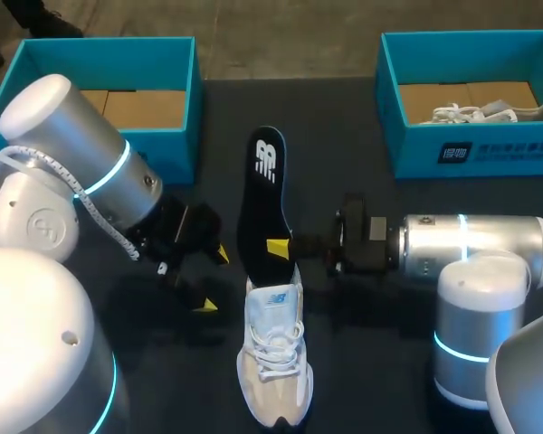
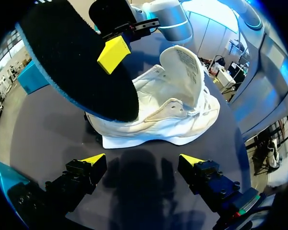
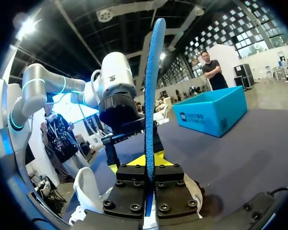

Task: Take the shoe out of the shoebox, open the shoe tongue, remove and reinsert the insole, then place the shoe into the shoebox

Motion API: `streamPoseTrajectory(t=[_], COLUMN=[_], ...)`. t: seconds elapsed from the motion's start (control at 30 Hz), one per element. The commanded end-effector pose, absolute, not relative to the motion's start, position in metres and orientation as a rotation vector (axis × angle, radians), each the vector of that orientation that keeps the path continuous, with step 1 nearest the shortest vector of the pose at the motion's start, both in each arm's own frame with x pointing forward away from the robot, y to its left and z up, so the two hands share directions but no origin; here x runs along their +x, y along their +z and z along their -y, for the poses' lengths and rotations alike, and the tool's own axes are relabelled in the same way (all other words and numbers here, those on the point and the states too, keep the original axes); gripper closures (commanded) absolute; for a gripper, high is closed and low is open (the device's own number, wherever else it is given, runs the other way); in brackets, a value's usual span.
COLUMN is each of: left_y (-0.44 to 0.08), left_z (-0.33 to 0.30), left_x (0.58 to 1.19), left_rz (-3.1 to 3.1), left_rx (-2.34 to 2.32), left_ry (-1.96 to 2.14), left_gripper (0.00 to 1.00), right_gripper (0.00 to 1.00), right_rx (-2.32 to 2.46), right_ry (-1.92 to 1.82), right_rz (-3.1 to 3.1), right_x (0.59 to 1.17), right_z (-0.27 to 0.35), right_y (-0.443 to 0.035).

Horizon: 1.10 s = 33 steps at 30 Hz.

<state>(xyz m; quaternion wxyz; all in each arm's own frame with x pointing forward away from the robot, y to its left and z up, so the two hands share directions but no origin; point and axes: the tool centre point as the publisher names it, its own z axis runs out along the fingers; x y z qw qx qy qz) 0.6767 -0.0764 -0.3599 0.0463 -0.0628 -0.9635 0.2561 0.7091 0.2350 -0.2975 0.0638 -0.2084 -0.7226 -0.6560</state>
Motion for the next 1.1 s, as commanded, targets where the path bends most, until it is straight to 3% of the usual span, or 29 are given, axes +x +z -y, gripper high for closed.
streamPoseTrajectory(t=[0.03,1.1], left_y=[-0.363,-0.366], left_z=[0.077,0.078], left_x=[0.676,0.674], left_rz=[2.942,2.939], left_rx=[-0.189,-0.191], left_ry=[0.777,0.772], left_gripper=[0.0,0.0], right_gripper=[1.0,1.0], right_rx=[-0.629,-0.712], right_ry=[-1.965,-1.864], right_rz=[2.189,2.097], right_x=[0.71,0.698], right_z=[-0.236,-0.228], right_y=[-0.298,-0.329])
